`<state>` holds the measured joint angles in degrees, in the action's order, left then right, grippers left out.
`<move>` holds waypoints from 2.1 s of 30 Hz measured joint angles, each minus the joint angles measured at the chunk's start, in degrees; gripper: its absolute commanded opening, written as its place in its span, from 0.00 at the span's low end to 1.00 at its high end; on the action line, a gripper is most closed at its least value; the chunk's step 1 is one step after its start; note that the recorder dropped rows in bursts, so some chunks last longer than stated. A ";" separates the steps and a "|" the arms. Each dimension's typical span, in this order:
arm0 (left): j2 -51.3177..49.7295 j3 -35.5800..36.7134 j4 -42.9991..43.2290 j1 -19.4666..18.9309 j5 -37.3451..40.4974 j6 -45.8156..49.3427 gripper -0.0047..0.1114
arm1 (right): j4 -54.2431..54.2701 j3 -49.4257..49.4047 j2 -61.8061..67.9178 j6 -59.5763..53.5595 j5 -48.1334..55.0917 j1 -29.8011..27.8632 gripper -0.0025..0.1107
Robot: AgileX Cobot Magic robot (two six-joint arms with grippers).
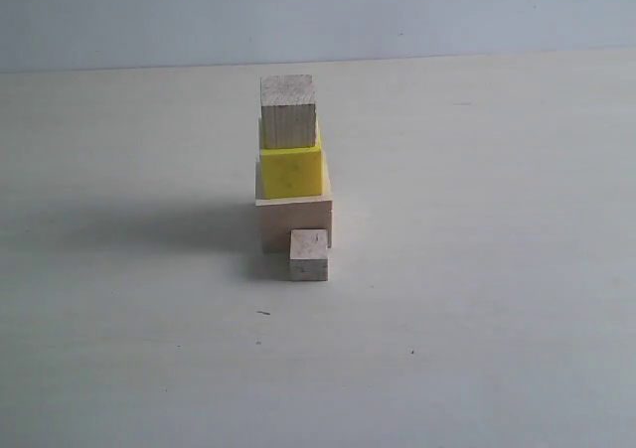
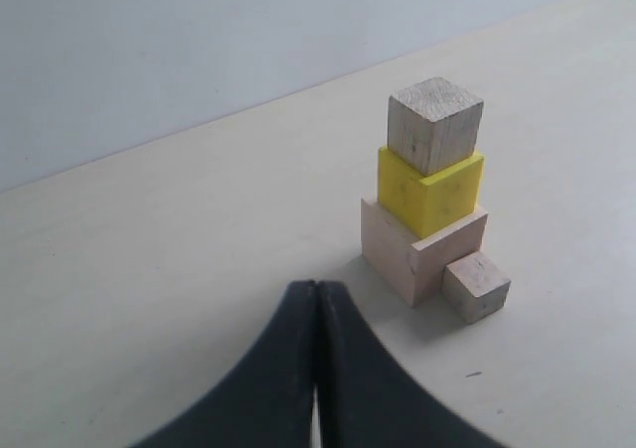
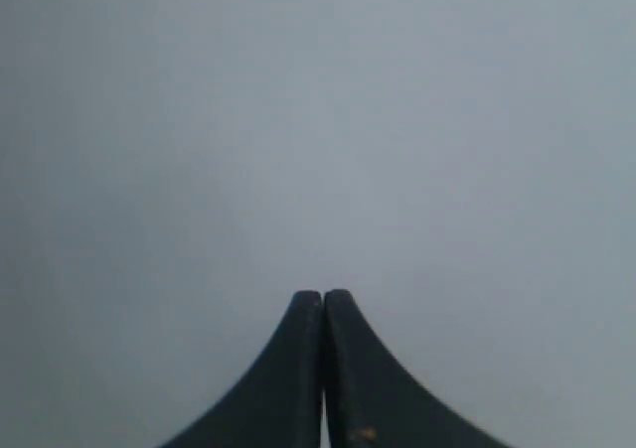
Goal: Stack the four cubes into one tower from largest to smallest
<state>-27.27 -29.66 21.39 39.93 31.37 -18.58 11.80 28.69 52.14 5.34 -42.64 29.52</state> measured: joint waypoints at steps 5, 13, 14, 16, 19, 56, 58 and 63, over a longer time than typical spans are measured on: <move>0.00 0.00 0.00 0.00 0.00 -0.12 0.04 | -29.91 1.38 0.00 17.96 11.37 0.00 0.02; 0.00 0.00 0.04 0.00 0.00 -0.12 0.04 | -33.99 0.05 1.91 26.97 33.25 1.20 0.02; 0.00 0.00 0.04 0.00 0.00 -0.12 0.04 | -34.08 -0.68 1.91 27.31 33.69 2.27 0.02; 0.00 0.00 0.14 0.00 0.00 -0.12 0.04 | -34.22 -2.48 1.91 27.42 33.92 4.56 0.02; 0.00 0.00 0.14 0.00 0.00 -0.12 0.04 | -34.22 -5.64 1.91 27.42 34.25 7.79 0.02; 0.00 0.00 0.26 0.00 -0.10 -0.12 0.04 | -48.37 -16.04 1.92 23.59 9.41 17.05 0.02; 0.00 0.00 0.26 0.00 -0.10 -0.23 0.04 | -47.90 -16.09 2.01 23.59 11.70 17.05 0.02; 0.00 0.00 0.26 0.00 -0.10 -0.34 0.04 | -44.63 -16.09 4.50 23.72 13.35 17.05 0.02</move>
<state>-27.27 -29.66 21.65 39.93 31.26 -18.92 -32.82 12.60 56.64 29.06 -29.29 46.57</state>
